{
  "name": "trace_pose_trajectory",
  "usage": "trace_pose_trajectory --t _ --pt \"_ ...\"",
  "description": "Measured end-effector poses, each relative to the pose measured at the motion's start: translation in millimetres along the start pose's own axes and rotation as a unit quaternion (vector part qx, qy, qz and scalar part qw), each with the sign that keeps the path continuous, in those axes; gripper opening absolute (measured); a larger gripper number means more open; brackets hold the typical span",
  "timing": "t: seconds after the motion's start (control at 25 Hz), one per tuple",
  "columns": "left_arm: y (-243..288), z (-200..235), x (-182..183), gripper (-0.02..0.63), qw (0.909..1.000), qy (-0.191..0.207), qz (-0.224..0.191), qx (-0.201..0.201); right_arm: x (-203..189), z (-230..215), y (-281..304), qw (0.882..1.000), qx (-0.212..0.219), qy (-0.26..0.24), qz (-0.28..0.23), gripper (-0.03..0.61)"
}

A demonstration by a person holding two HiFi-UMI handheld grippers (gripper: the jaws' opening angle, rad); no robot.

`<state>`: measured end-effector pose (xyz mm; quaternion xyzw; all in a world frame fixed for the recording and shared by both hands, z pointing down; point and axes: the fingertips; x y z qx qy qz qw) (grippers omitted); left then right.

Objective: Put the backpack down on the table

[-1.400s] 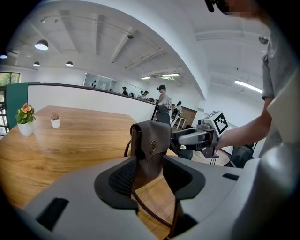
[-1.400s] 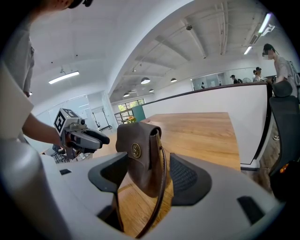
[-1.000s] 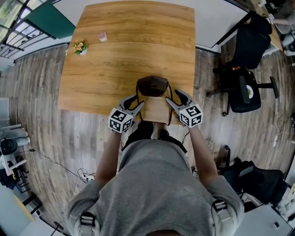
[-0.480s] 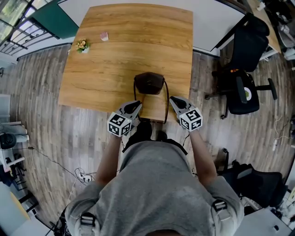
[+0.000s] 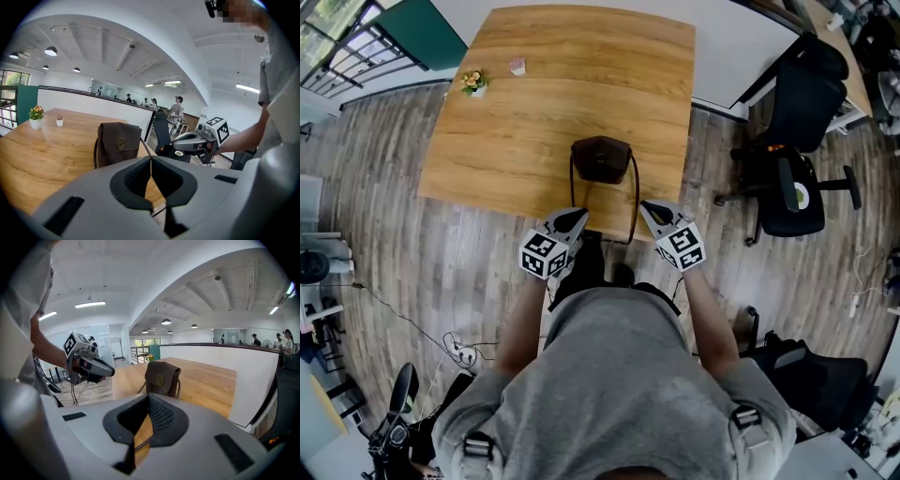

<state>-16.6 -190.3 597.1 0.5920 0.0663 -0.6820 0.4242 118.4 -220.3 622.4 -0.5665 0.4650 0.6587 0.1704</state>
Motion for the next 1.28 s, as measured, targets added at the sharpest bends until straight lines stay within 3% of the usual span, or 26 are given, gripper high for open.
trace_pose_trajectory --t 0.68,1.28 --pt "-34 -32 -13 0.023 0.9992 0.001 -0.019 0.036 -11 20 -25 1.000 0.016 -0.003 -0.009 0.006" --pt "-50 -30 -22 0.023 0.9983 -0.002 -0.020 0.055 -16 18 -31 1.000 -0.007 0.007 -0.012 0.006"
Point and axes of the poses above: the fingertips, and each gripper's own axes: y forward along the fingers, z to its left, x out of its top, and after that the axes turned 1 degree about -z, right-handed
